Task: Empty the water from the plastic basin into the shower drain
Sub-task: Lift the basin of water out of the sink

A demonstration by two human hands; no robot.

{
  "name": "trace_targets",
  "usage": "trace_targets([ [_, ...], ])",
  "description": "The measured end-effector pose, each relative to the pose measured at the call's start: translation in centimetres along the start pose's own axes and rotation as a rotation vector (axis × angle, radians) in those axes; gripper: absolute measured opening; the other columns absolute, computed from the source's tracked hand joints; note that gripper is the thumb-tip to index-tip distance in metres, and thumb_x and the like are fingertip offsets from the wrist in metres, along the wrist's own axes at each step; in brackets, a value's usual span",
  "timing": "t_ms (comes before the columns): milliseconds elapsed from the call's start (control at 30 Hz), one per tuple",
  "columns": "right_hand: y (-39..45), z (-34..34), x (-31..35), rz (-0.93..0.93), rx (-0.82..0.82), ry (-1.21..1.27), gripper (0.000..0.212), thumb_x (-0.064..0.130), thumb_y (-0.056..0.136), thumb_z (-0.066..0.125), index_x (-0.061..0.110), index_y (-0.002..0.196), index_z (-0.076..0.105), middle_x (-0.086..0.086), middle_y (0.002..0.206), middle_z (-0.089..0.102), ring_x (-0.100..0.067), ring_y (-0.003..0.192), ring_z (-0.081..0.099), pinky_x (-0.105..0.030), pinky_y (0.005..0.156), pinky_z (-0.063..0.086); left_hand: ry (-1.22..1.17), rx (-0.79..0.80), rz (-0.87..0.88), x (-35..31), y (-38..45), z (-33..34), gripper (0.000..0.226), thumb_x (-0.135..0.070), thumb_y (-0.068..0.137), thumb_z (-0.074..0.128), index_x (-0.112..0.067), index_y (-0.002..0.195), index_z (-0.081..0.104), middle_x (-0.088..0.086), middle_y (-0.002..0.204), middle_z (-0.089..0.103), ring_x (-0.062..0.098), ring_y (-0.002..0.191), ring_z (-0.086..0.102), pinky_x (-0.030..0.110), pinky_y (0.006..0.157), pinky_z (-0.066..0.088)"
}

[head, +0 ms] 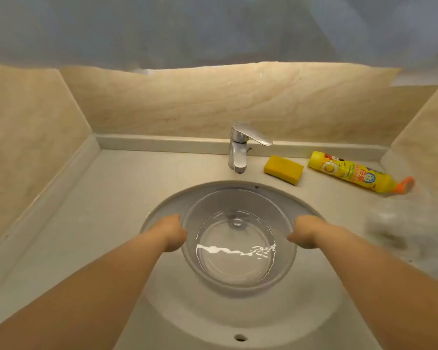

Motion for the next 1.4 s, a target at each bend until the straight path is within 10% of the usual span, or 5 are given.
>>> trace_targets([
  [167, 2.3, 1.2, -0.7, 0.046, 0.074, 0.121, 0.032, 0.027, 0.097, 0.044, 0.012, 0.07, 0.048, -0.001, 0.068, 0.046, -0.025, 0.074, 0.05, -0.029, 0.071, 0.04, -0.064, 0.002, -0.039, -0.4, 1.9, 1.4, 0.039, -0.029, 0.095, 0.044, -0.01, 0.129, 0.049, 0.012, 0.133, 0.057, 0.032, 0.119, 0.055, 0.035, 0.096, 0.046],
  [300, 3.7, 2.7, -1.1, 0.049, 0.126, 0.284, 0.026, 0.026, 0.097, 0.044, 0.005, 0.1, 0.059, -0.011, 0.08, 0.061, -0.026, 0.066, 0.057, -0.034, 0.068, 0.052, -0.061, -0.033, -0.079, -0.2, 3.1, 1.9, 0.033, -0.023, 0.095, 0.044, -0.01, 0.124, 0.053, 0.013, 0.126, 0.061, 0.032, 0.113, 0.058, 0.033, 0.086, 0.045],
  [500, 4.6, 3.8, -1.1, 0.074, 0.193, 0.546, 0.026, 0.009, 0.097, 0.046, -0.001, 0.074, 0.055, -0.016, 0.065, 0.064, -0.031, 0.061, 0.062, -0.041, 0.077, 0.06, -0.079, -0.035, -0.125, -0.3, 3.6, 1.6, 0.027, -0.018, 0.092, 0.046, -0.007, 0.114, 0.057, 0.012, 0.112, 0.063, 0.029, 0.093, 0.057, 0.031, 0.073, 0.044],
  [1100, 1.0, 0.9, -2.3, 0.028, 0.073, 0.664, 0.026, -0.004, 0.093, 0.039, -0.016, 0.112, 0.054, -0.024, 0.068, 0.058, -0.035, 0.058, 0.062, -0.046, 0.06, 0.059, -0.56, -0.075, -0.121, -0.6, -2.9, -0.7, 0.016, 0.0, 0.082, 0.057, -0.009, 0.073, 0.05, 0.015, 0.083, 0.059, 0.031, 0.068, 0.06, 0.041, 0.075, 0.059],
  [1400, -5.8, 1.2, -4.4, 0.083, -0.034, 0.797, 0.016, -0.012, 0.089, 0.038, -0.006, 0.092, 0.053, -0.017, 0.063, 0.049, -0.025, 0.039, 0.051, -0.04, 0.049, 0.054, -0.648, -0.1, 0.04, -1.0, -8.0, -1.8, 0.024, 0.004, 0.079, 0.053, -0.012, 0.096, 0.062, 0.013, 0.084, 0.063, 0.031, 0.072, 0.061, 0.038, 0.071, 0.059],
])
Point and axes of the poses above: each hand's wrist, its own y-axis towards the middle knuckle, its own z-axis out of the palm, x = y × z, the point moved 8 cm from there along y, towards the middle knuckle
